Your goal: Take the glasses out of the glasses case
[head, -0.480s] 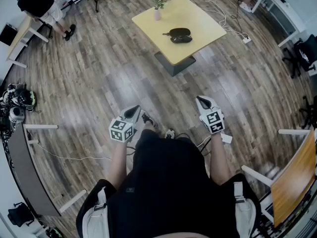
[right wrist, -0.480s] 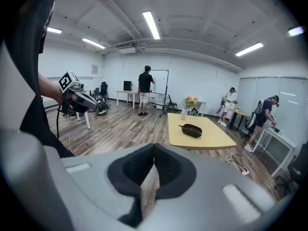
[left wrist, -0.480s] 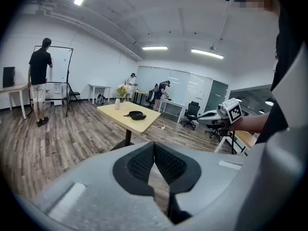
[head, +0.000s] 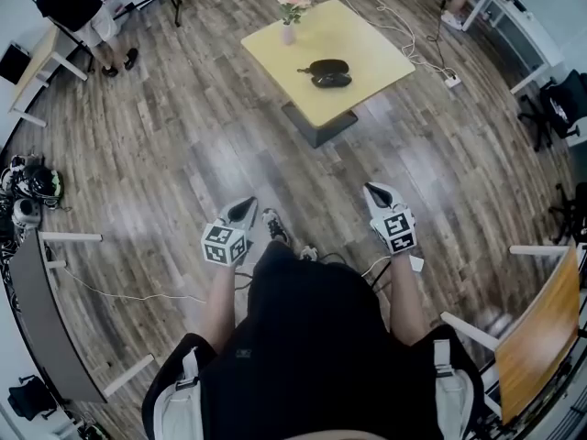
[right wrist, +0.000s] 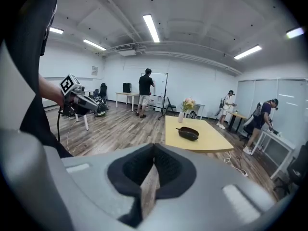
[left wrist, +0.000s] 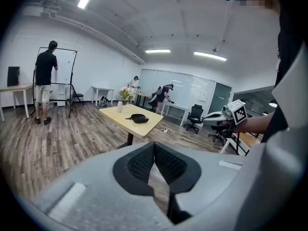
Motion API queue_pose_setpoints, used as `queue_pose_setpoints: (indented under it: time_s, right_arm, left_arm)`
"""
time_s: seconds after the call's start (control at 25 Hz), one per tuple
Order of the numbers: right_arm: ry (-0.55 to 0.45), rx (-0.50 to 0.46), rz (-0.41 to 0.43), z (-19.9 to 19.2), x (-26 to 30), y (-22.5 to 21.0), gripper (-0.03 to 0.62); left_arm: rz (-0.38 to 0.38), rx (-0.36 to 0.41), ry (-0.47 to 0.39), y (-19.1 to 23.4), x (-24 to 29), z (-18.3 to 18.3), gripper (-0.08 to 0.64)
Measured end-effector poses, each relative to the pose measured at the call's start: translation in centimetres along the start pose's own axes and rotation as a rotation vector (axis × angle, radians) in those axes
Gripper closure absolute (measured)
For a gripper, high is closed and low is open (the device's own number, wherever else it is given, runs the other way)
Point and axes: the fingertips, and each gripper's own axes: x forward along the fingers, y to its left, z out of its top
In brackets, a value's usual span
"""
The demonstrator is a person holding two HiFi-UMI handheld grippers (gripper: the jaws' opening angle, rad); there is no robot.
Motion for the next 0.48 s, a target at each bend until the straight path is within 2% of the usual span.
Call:
queue_pose_setpoints:
  time_s: [0.48]
  right_arm:
    - [0.018,-0.048,0.038,1.6,2.6,-0.8,0.589]
  left_arm:
    - [0.005,-0.026,-0.005,0.8,0.7,0.9,0.549]
